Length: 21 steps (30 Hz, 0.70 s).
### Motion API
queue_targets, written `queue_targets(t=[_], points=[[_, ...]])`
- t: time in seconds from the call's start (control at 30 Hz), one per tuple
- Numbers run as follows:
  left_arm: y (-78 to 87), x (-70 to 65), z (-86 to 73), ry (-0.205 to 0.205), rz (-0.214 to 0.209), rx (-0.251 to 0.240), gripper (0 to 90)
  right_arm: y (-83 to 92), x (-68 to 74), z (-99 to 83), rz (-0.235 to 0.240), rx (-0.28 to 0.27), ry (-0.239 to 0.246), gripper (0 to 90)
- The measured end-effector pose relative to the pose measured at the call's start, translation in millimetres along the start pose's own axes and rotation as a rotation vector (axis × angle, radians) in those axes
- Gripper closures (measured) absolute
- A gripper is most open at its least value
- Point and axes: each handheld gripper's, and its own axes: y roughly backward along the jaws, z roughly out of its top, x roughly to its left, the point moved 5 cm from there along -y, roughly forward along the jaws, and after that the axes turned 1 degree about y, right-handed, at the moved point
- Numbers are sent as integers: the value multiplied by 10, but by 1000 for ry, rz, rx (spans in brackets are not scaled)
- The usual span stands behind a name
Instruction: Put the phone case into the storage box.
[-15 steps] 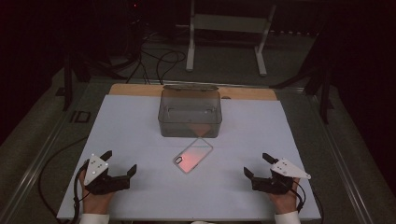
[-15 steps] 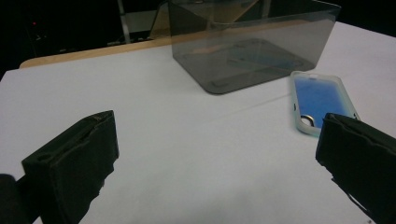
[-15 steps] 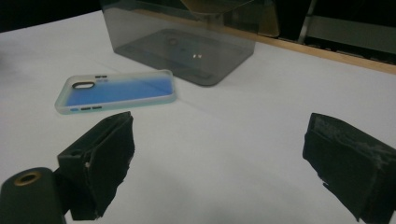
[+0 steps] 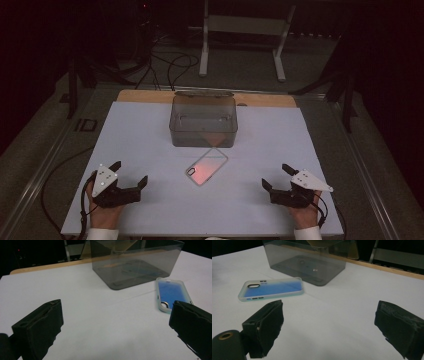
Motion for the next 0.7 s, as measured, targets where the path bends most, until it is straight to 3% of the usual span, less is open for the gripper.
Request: queue_targets(t=[0.2,0.3,0.7], points=[[-13,-12,74,-1,-6,8,1,3,-23,-1,-18,-2,-6,85],[-26,-28,143,-29,-12,21,1,7,-26,1,-13,-6,-7,86],[-187,-96,302,-60,-46,69,1,10,-44,1,-18,-7,-10,86]])
